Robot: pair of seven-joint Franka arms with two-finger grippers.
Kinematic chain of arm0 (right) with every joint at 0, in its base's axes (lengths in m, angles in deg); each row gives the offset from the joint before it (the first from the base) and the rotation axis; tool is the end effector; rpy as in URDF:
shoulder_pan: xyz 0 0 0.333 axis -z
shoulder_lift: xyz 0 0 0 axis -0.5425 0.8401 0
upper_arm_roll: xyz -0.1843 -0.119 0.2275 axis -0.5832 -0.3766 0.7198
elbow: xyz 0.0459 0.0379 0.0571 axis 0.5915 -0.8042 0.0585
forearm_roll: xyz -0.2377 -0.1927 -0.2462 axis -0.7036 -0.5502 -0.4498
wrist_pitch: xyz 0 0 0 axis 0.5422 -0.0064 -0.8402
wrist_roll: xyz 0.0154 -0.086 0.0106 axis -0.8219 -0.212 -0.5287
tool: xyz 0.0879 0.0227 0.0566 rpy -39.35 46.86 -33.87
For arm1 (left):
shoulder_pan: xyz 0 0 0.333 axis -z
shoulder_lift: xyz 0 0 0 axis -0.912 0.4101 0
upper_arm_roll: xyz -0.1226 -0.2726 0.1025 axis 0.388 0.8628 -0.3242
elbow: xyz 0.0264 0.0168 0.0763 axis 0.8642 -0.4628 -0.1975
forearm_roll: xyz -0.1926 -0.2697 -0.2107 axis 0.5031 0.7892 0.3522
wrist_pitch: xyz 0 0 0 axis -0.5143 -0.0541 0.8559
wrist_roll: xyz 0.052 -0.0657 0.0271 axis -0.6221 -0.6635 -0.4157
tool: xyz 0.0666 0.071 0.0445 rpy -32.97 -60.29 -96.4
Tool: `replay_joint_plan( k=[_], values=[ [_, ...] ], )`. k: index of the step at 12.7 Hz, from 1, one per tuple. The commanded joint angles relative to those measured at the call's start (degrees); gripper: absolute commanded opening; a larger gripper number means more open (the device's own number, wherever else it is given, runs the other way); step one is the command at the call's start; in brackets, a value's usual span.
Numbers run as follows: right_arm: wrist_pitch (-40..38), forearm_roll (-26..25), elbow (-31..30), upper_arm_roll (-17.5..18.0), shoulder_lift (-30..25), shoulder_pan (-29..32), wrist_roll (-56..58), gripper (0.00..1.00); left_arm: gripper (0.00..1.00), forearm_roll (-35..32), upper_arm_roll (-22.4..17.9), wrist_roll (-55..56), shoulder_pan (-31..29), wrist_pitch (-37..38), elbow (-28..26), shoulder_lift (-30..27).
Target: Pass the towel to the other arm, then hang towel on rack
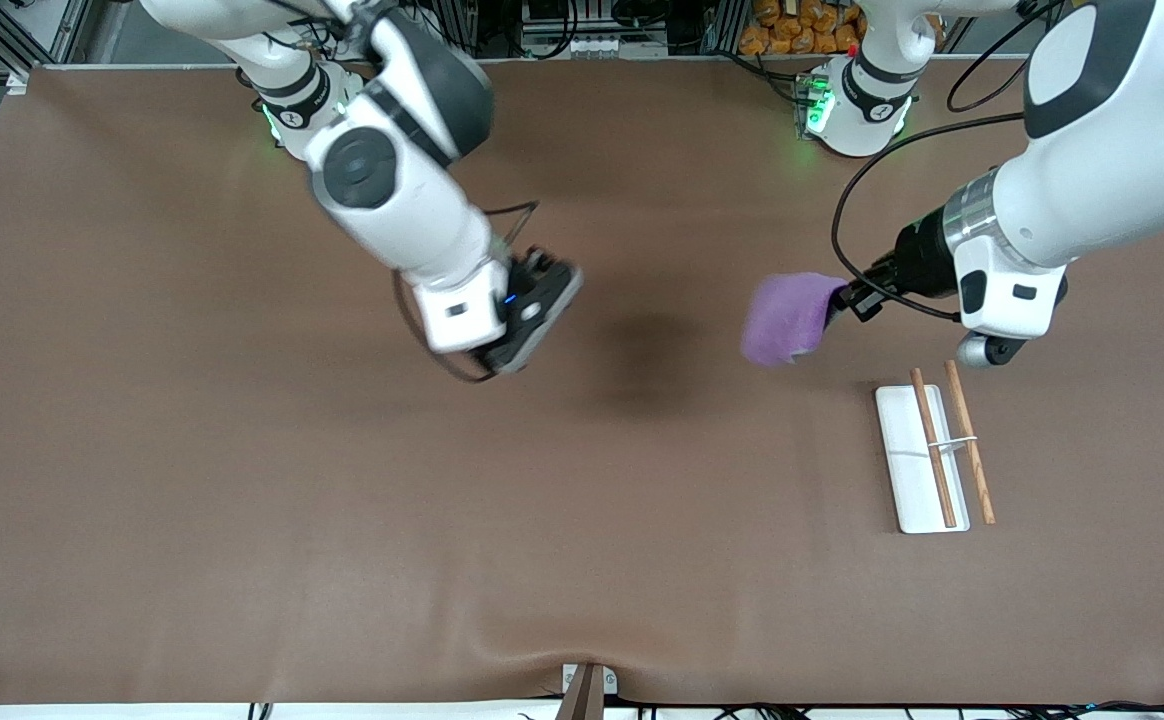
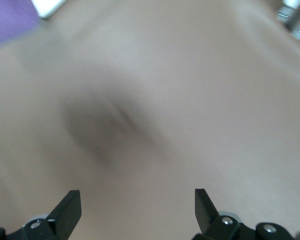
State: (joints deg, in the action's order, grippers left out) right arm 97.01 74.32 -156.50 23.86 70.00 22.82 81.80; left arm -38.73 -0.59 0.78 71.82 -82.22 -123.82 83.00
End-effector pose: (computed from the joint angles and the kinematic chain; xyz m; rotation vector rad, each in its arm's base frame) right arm 0.5811 0.3898 0.4685 -2.6202 -1.2005 -0.2214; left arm 0.5856 -0.1999 0.5674 2.7462 0.9329 -0.3086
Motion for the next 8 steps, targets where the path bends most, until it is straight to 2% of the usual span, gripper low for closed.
replay_joint_plan(
  k=[1, 3, 8],
  values=[
    [-4.22, -3.18, -0.71, 1.02, -2.92, 6.93, -0.75, 1.00, 0.00, -1.25, 0.06, -4.63, -1.46, -3.43, 0.22, 2.58],
    [-7.48, -5.74, -0.79, 1.10, -4.50, 12.38, -0.75, 1.00, 0.00, -1.34, -0.03, -7.51, -3.38, -5.11, 0.22, 5.04],
    [-19.24, -5.66, -3.43, 1.19, -12.75, 24.69, -0.66, 1.00, 0.00, -1.69, -0.03, -16.04, -10.68, -6.52, 0.13, 9.79]
  ],
)
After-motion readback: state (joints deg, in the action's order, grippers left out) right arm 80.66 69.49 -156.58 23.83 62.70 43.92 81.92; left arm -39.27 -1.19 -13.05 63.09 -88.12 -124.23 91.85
